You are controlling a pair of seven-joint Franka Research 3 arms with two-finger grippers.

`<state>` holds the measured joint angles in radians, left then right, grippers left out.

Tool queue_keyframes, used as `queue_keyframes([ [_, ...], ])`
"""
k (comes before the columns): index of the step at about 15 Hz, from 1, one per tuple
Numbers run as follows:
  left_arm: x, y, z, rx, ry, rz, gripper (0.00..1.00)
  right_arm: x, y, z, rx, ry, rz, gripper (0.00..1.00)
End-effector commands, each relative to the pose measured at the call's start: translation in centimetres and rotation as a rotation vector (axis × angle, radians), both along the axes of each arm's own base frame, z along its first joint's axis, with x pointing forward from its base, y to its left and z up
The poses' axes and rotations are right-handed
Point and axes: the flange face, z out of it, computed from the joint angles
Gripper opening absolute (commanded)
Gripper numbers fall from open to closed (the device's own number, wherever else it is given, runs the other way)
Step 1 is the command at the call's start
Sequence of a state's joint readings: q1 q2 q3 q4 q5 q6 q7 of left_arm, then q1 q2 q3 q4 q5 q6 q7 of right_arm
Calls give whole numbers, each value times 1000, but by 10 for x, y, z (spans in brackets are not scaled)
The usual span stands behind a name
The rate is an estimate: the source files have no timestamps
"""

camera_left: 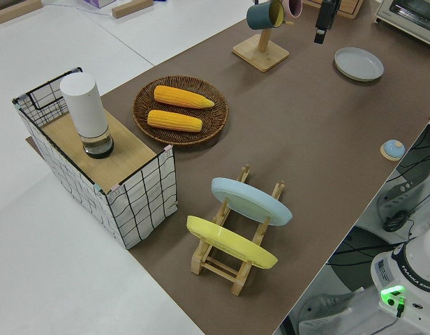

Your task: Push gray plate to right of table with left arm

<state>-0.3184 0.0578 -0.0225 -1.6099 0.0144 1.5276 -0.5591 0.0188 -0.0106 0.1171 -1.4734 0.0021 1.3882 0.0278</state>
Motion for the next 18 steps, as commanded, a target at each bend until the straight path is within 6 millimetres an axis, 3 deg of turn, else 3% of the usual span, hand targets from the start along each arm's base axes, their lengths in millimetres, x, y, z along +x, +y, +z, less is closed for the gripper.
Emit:
queue_keyframes([
  [1, -2, 62, 17, -32, 30, -96, 987, -3, -2, 4, 9, 3, -4, 983],
  [5, 3, 129, 22, -54, 45, -206, 989, -3, -3, 4, 9, 5, -7, 983],
  [10, 8, 187, 16, -42, 49, -260, 993, -3, -2, 4, 8, 5, -6, 983],
  [18, 12, 191, 4, -59, 45, -290, 995, -3, -2, 4, 8, 5, -6, 983],
])
